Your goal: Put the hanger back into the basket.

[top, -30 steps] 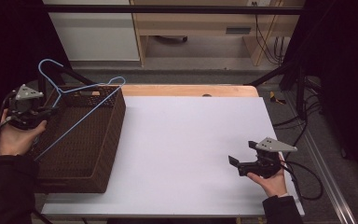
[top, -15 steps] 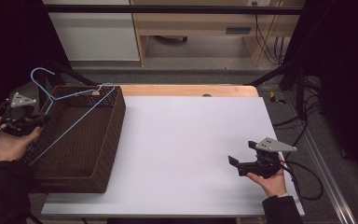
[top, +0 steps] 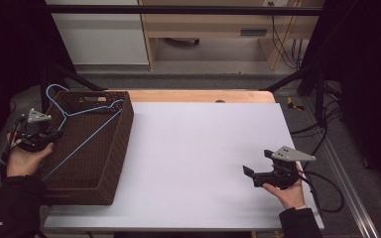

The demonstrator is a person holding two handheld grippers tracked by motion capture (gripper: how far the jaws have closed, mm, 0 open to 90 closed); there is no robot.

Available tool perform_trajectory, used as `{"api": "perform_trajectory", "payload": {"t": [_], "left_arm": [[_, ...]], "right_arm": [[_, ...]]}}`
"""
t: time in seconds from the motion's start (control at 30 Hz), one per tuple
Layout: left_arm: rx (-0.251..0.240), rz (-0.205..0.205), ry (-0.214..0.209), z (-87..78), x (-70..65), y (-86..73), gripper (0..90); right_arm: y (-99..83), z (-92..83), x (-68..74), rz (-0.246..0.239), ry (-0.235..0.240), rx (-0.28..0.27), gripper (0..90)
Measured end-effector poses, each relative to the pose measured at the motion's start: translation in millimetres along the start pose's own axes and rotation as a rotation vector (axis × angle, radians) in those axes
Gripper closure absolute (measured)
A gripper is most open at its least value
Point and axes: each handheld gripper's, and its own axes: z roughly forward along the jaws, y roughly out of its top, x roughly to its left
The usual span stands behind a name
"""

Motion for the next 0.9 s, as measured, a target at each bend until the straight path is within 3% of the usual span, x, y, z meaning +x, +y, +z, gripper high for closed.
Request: {"api": "perform_trajectory", "payload": {"t": [0.3, 0.43, 0.63, 0.7, 0.8, 0.9], "left_arm": [[0.083, -0.015, -0.015, 18.8, -6.2, -8.4, 86.3], [0.096, -0.025, -0.03, 23.3, -7.0, -11.8, 85.5], [0.026, -0.051, -0.024, 8.6, -5.1, -12.8, 75.6], [-0.01, -0.064, -0.041, 1.1, -5.9, -12.8, 71.7], [-0.059, -0.06, -0.047, -9.1, -13.4, -12.4, 62.9], [-0.145, -0.067, -0.083, -22.2, -25.4, -12.0, 54.4]], "right_arm": [[-0.3, 0.3, -0.2, 0.0, -0.002, 0.0, 2.9], [-0.3, 0.5, 0.1, 0.002, 0.0, 0.001, 2.8], [-0.3, 0.3, -0.3, 0.0, -0.002, 0.001, 2.8], [-0.5, 0.2, -0.7, 0.0, 0.0, -0.001, 2.8], [-0.5, -0.1, -0.7, 0.001, -0.001, 0.0, 2.7], [-0.4, -0.5, -0.7, 0.004, -0.001, -0.003, 2.7]]}}
